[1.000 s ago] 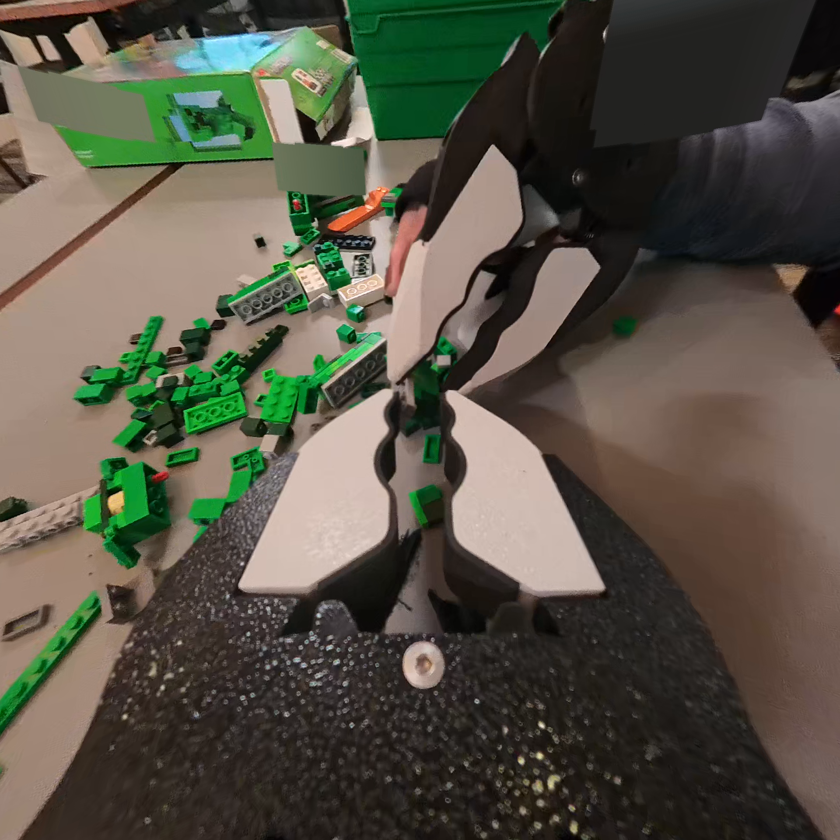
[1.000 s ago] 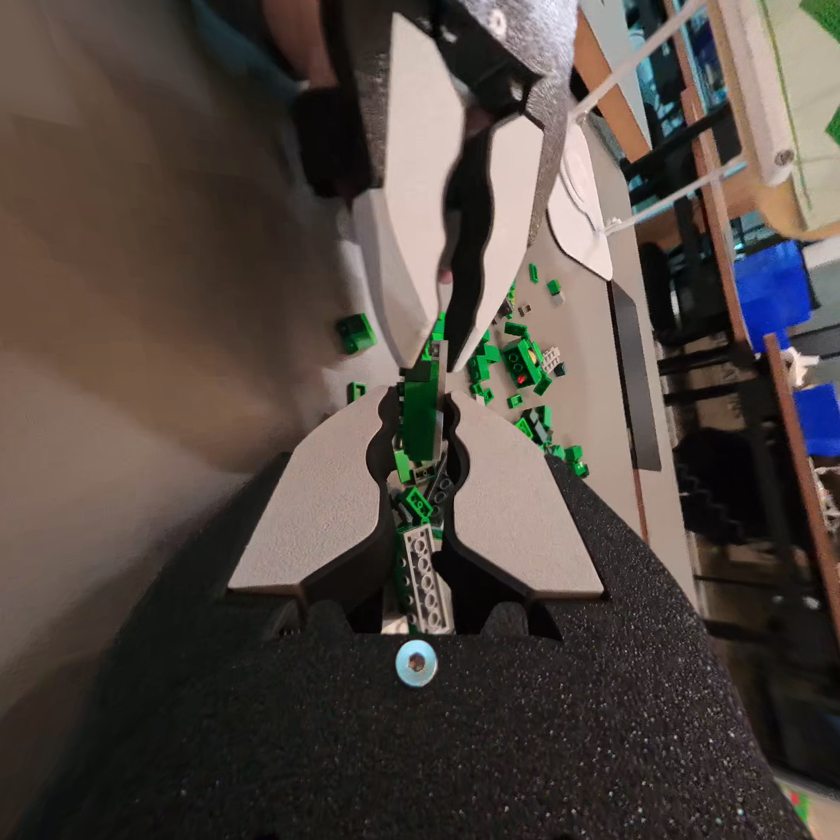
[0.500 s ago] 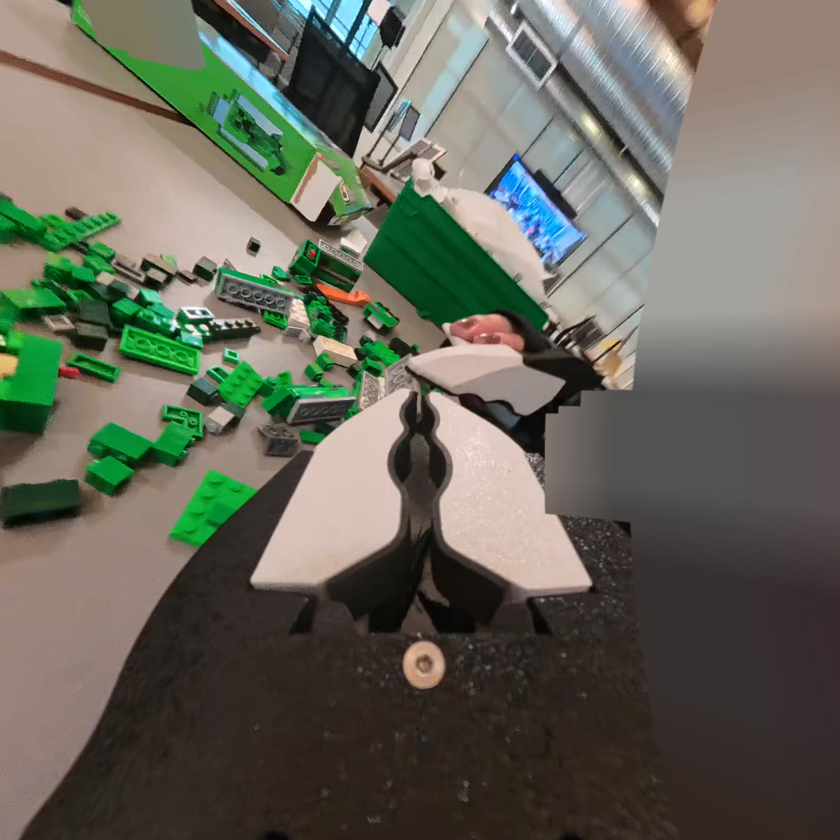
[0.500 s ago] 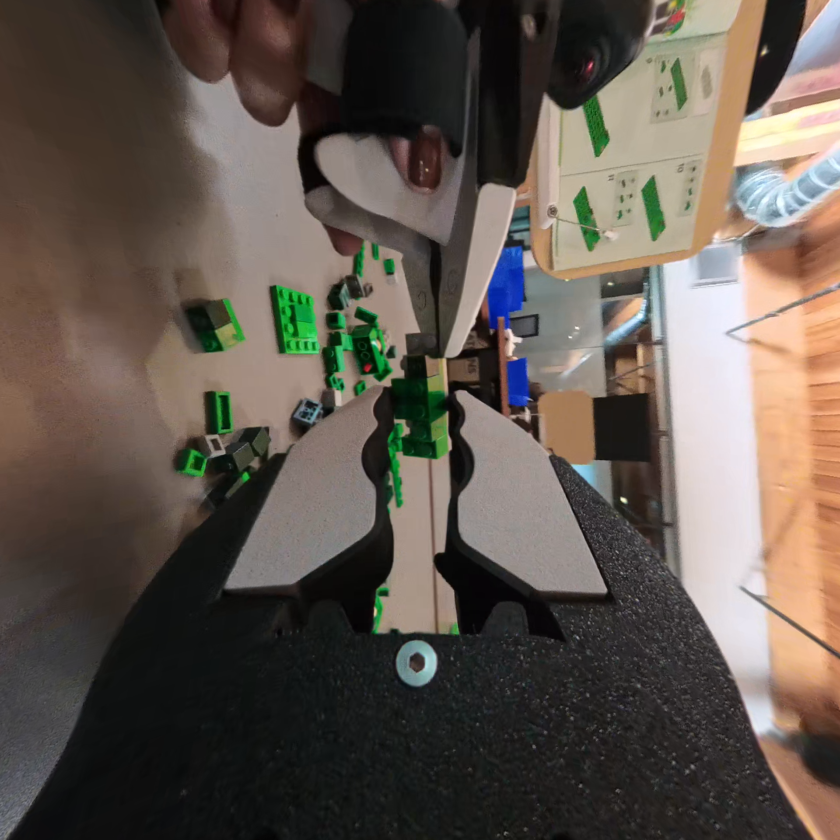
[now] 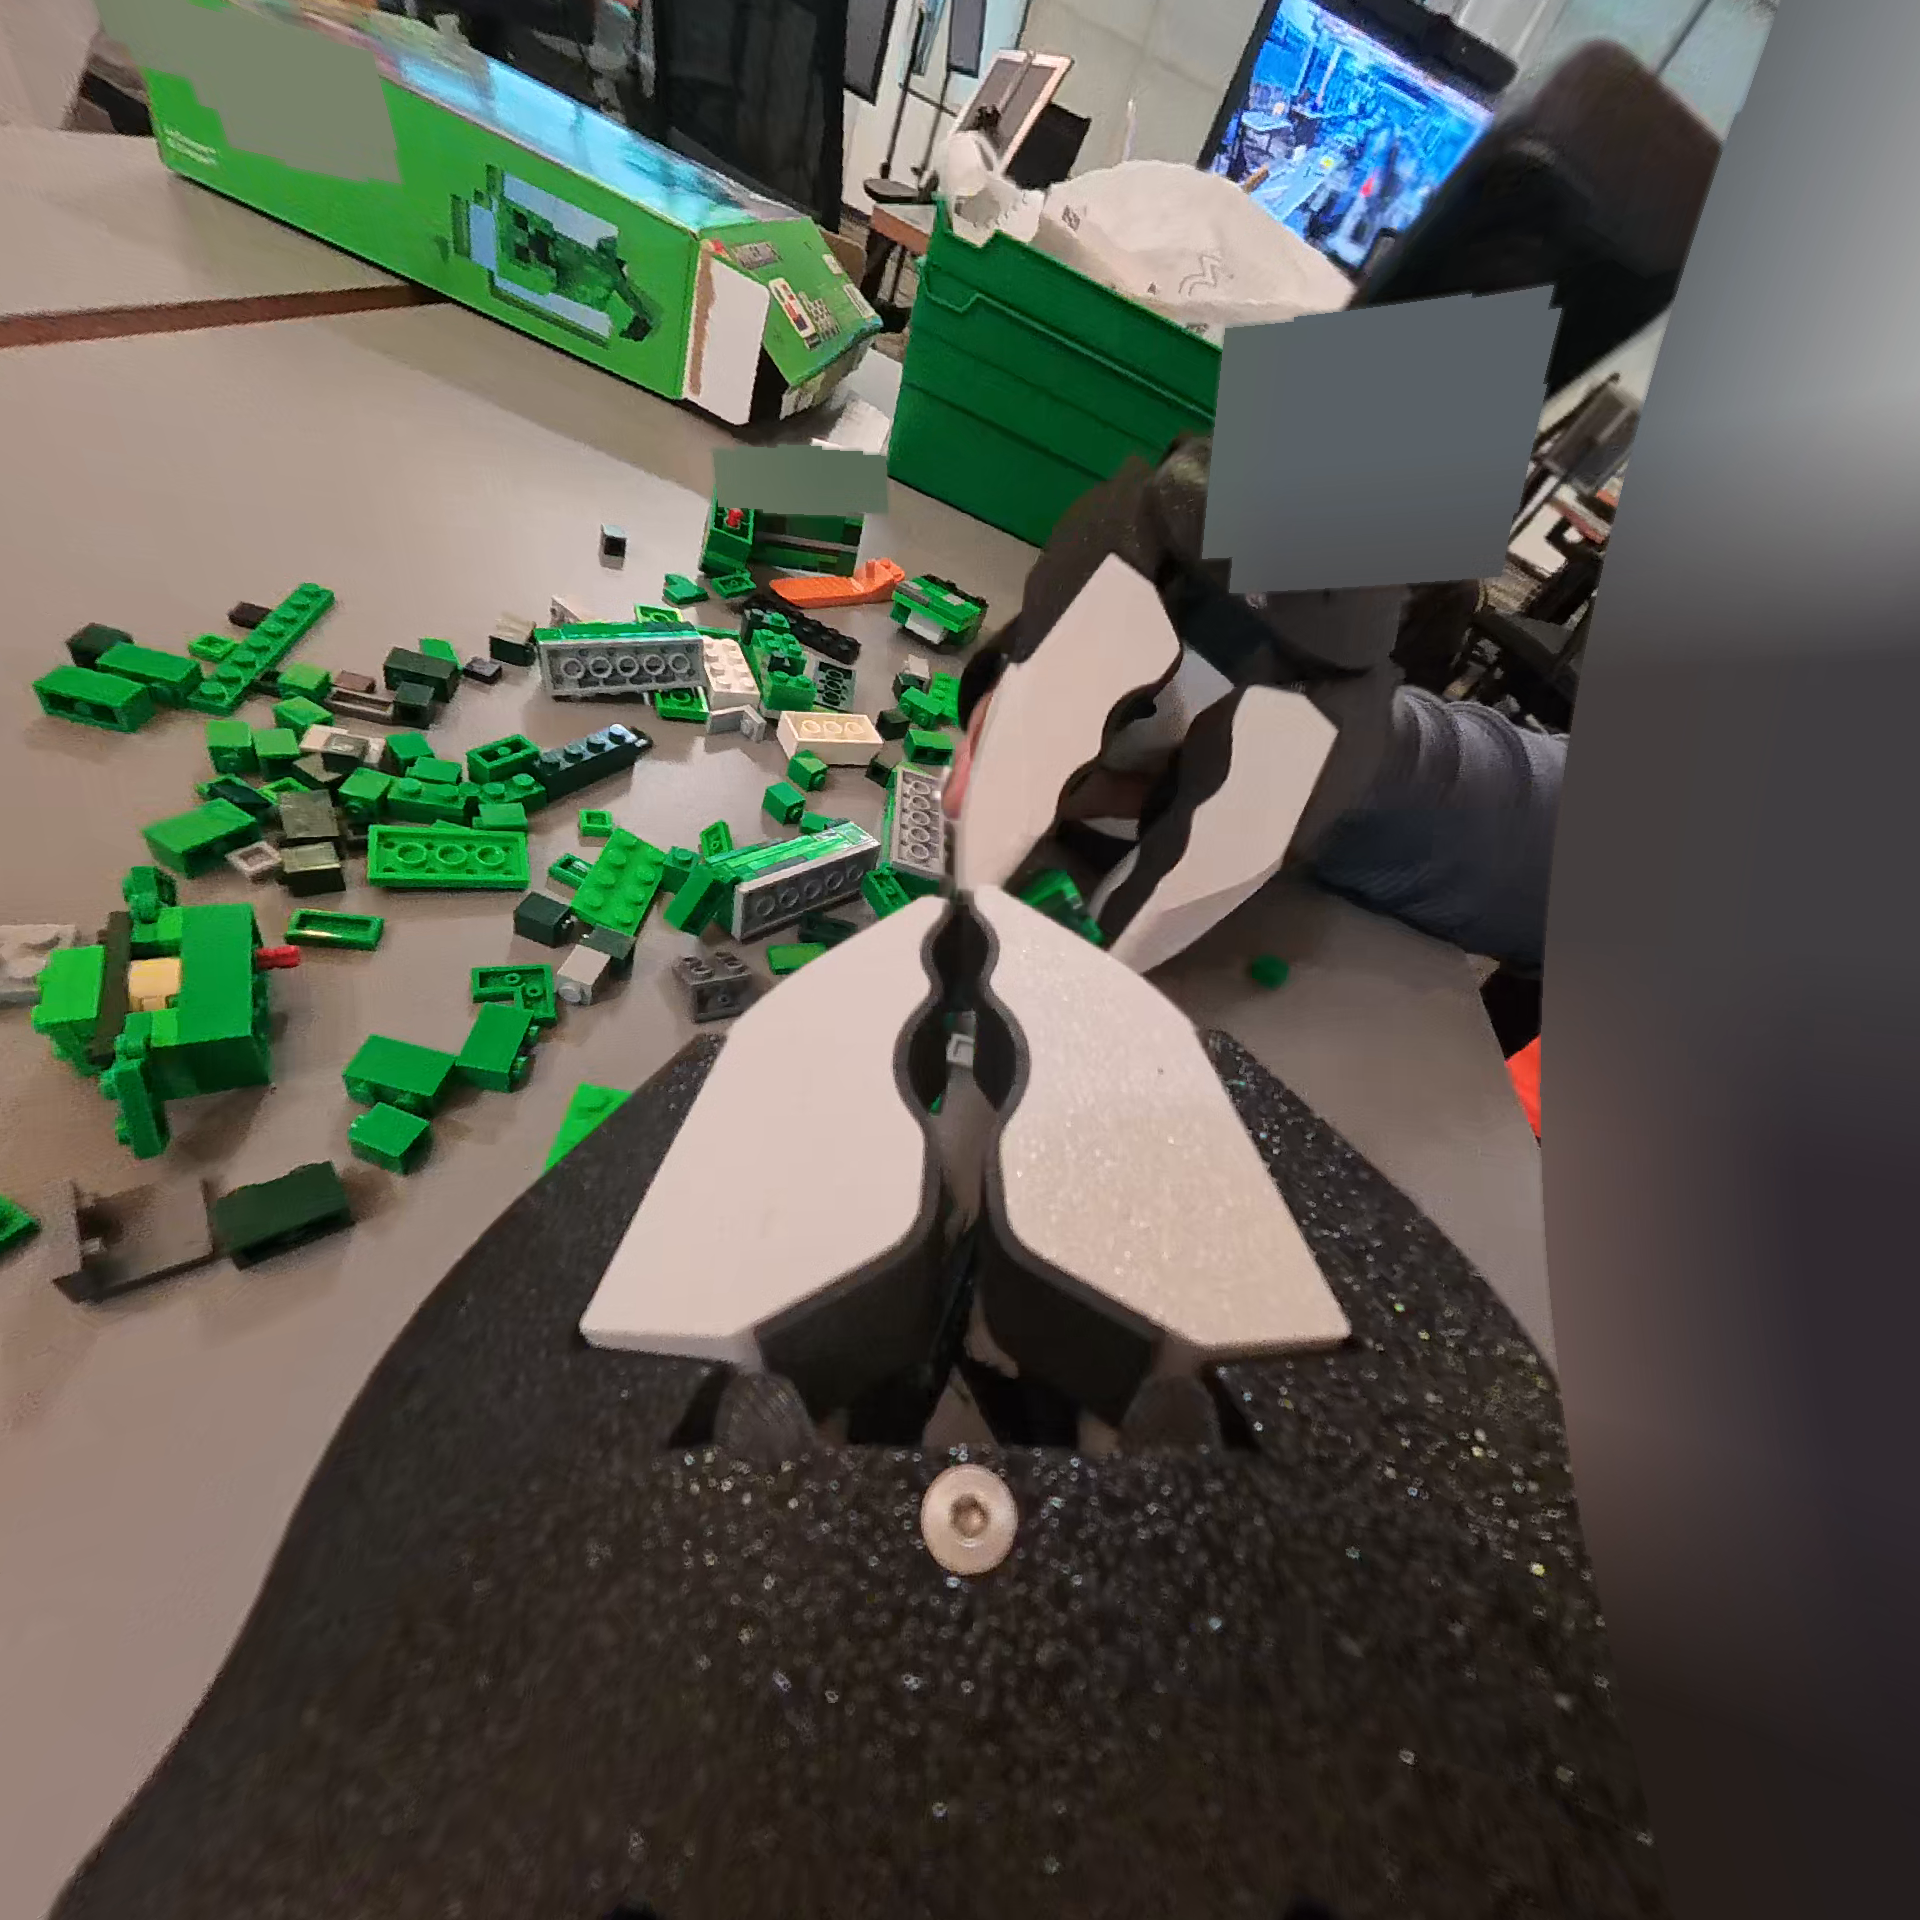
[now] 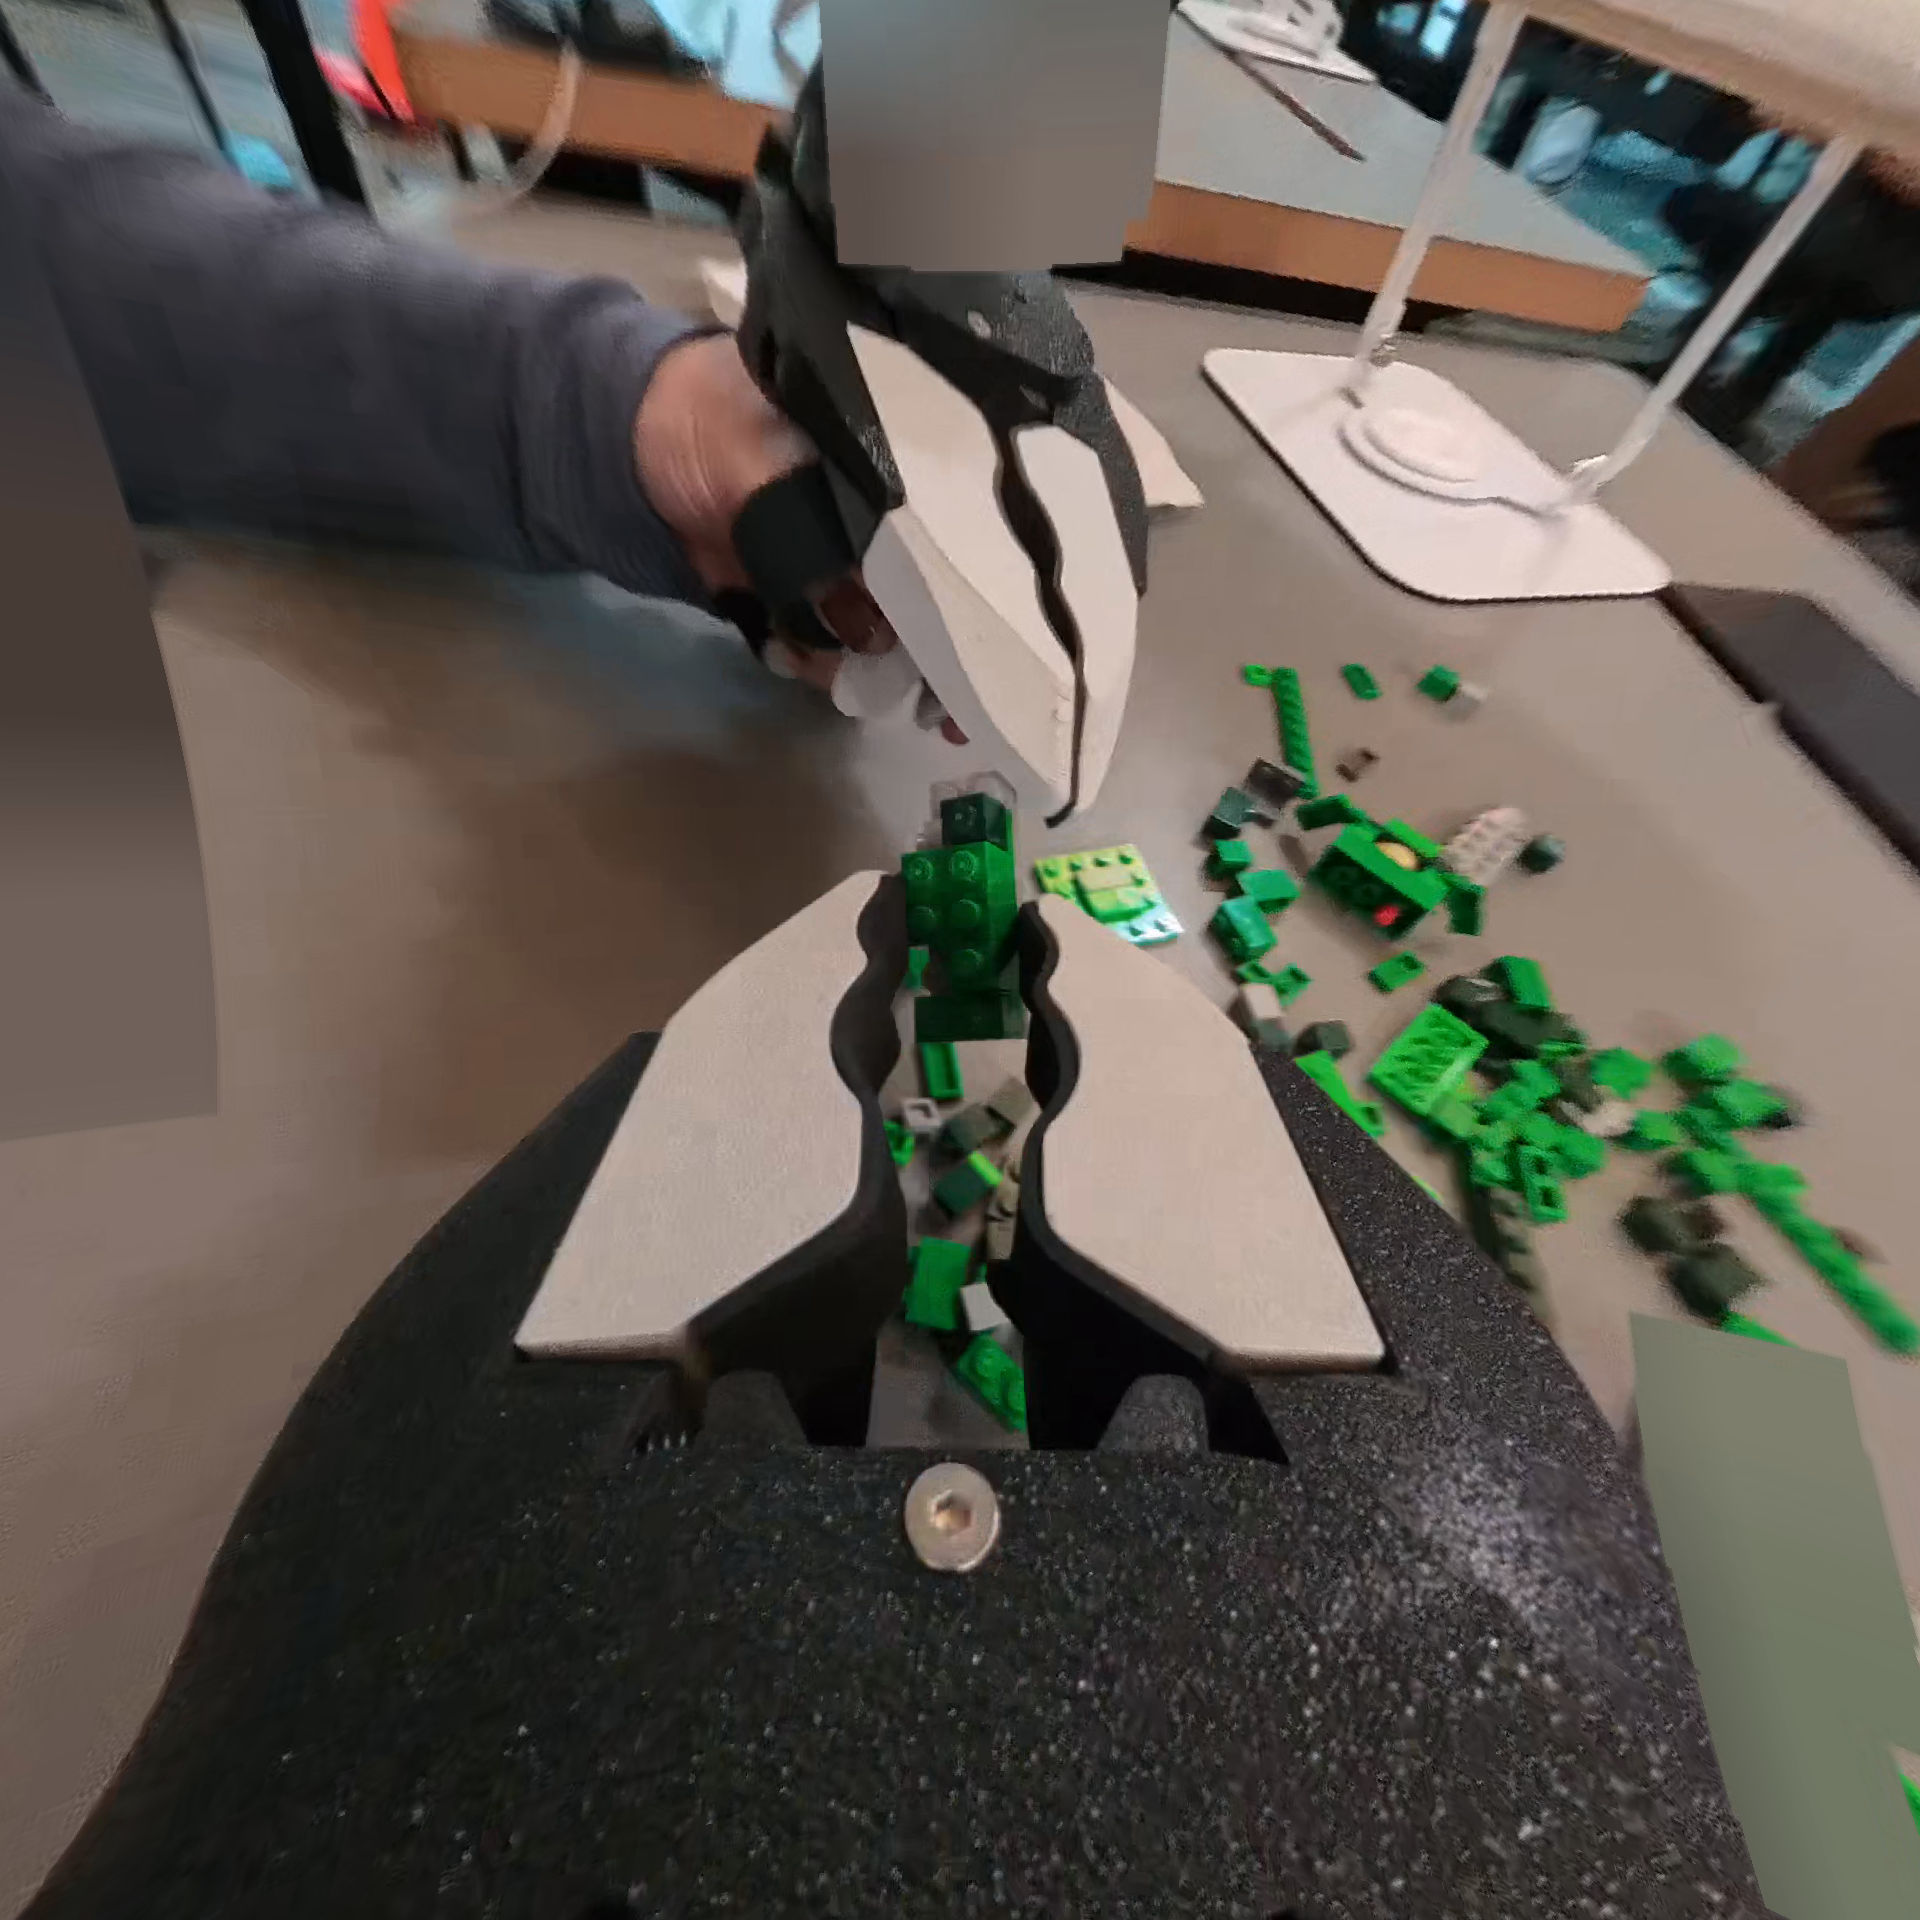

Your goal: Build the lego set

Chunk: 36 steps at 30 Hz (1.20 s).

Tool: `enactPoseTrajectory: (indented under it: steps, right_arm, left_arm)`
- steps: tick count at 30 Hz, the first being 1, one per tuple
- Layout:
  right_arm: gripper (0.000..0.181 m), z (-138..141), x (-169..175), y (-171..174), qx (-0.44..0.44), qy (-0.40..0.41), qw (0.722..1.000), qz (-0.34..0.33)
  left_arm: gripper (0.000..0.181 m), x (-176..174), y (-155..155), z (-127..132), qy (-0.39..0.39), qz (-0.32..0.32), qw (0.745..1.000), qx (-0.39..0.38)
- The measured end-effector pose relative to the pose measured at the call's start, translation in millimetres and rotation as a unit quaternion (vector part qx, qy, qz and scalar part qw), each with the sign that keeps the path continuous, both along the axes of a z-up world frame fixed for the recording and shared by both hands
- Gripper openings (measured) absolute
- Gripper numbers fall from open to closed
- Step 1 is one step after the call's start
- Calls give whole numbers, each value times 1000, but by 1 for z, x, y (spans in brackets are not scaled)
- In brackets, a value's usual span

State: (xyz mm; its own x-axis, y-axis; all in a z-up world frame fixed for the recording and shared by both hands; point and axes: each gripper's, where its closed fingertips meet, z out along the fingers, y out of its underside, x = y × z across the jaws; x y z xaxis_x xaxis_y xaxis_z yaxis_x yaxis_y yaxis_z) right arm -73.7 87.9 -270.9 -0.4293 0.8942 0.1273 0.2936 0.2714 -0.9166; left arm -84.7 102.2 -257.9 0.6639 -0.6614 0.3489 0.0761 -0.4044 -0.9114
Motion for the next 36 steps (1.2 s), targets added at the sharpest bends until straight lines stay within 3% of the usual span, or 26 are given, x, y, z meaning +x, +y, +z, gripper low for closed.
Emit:
enactPoseTrajectory:
  steps: [5,8,11,13,15,18,21,23,28,36]
  right_arm:
    - [21,9,1,3,-77,14,997,2]
    - [22,6,-1,16,-18,28,999,-36]
    - [22,4,-2,16,28,34,998,-41]
    - [22,2,-3,12,49,35,998,-36]
    - [22,1,-4,12,70,35,996,-41]
    - [22,4,-8,18,159,57,983,-75]
    - [19,5,-12,19,288,64,950,-102]
    - [18,5,-12,18,314,50,942,-106]
    - [17,21,-6,7,63,60,995,-58]
    - [17,28,-3,3,-169,50,984,-13]
  left_arm:
    - [0,-2,-4,12,-27,-13,999,18]
    - [1,-2,-3,17,-64,-12,998,9]
    - [33,4,-5,15,-102,-43,994,-26]
    - [29,11,-6,7,-99,-58,992,-46]
    - [10,11,-4,-1,-72,-47,995,-48]
    - [8,7,0,0,-69,-20,996,-50]
    - [8,3,1,0,-93,-8,993,-73]
    - [7,2,-1,-1,-92,-10,993,-78]
    - [9,7,-10,12,-66,-50,997,-7]
    - [7,6,-12,10,-28,-55,998,22]
